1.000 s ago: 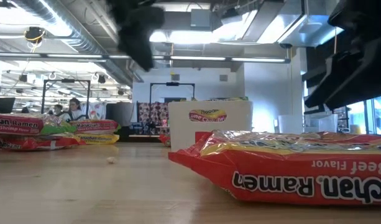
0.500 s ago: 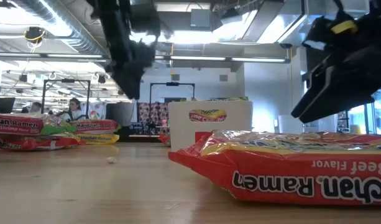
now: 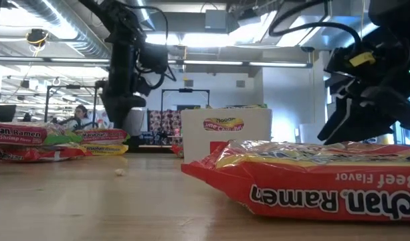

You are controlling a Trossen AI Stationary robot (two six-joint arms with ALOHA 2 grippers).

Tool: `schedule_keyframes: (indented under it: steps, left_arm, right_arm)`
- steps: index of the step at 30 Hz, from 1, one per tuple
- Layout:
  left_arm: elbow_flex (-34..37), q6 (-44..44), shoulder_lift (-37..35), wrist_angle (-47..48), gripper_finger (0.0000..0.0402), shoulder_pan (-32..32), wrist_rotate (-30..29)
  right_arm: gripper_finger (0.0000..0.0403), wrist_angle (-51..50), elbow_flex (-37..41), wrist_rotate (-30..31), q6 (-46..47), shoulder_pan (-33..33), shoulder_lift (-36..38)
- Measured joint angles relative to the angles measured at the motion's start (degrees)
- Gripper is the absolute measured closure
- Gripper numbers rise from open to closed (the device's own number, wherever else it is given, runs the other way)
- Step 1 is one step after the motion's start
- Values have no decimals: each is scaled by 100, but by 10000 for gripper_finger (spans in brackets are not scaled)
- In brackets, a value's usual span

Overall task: Sort Maruchan noodles
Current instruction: Put the green noodle pack into the white bin

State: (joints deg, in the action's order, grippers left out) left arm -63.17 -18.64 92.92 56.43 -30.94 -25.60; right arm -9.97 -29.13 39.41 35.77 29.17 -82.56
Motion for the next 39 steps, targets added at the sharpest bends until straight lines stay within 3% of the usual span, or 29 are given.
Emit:
schedule_keyframes:
  steps: [9, 17, 21, 27, 35, 39]
  left_arm:
    - [508, 86, 67, -282, 228, 39, -5]
    - [817, 127, 60, -437, 228, 46, -934]
    - [963, 498, 59, -955, 235, 7, -982]
    - [1208, 719, 41, -1376, 284, 9, -1111]
    - [1230, 964, 42, -1435, 382, 12, -1175]
    - [1235, 1003, 39, -1467, 395, 16, -1178]
  right_arm:
    - [119, 203, 116, -1, -22, 2, 0]
    - [119, 310, 116, -3, -278, 2, 0]
    - [119, 371, 116, -56, -258, 4, 0]
    - [119, 420, 116, -67, -303, 4, 0]
    - [119, 491, 116, -145, -299, 4, 0]
    - [119, 700, 116, -147, -360, 4, 0]
